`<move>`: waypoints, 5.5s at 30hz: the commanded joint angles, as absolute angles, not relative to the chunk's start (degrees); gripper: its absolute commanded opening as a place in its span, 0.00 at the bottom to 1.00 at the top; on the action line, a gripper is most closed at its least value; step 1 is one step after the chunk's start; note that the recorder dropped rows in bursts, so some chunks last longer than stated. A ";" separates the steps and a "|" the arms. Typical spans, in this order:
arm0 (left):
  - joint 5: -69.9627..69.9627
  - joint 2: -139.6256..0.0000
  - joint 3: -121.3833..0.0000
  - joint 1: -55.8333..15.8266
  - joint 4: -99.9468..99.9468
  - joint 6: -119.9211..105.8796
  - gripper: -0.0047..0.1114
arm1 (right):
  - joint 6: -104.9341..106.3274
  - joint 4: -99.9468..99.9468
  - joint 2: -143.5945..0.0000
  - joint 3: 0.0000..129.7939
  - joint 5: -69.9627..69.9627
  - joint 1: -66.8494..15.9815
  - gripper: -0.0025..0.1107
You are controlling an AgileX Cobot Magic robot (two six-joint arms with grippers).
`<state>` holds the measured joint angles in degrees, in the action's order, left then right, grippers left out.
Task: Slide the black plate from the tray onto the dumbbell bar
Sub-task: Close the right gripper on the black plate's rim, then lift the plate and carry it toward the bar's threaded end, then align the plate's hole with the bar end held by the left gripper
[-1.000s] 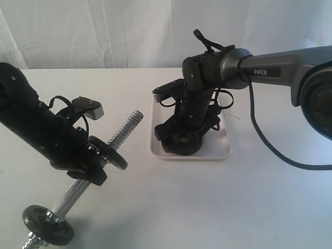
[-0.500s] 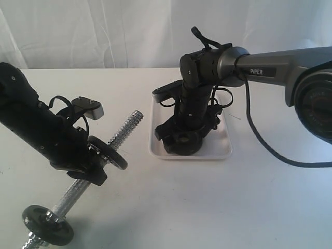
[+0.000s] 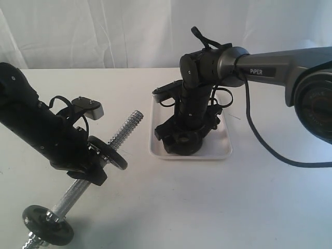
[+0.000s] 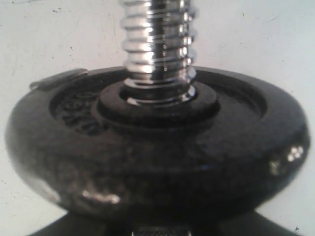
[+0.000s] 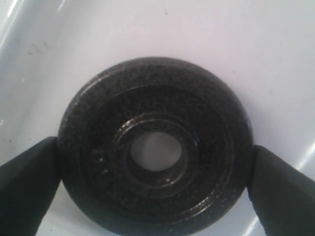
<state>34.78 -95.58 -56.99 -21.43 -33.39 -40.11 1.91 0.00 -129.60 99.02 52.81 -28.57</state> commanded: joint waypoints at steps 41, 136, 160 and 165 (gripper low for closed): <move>40.56 -92.65 -58.08 -21.39 -50.56 -59.90 0.04 | 3.42 9.36 -85.99 88.98 69.96 -26.63 0.02; 47.78 -92.65 -57.75 -21.39 -50.91 -76.01 0.04 | 52.60 77.11 -99.54 59.21 69.96 -9.96 0.02; 48.99 -92.65 -57.75 -21.39 -52.98 -76.80 0.04 | 53.78 77.65 -99.54 56.69 69.42 -14.83 0.02; 49.53 -92.65 -57.75 -21.39 -53.93 -76.92 0.04 | 54.16 77.65 -99.54 56.69 68.70 -13.88 0.02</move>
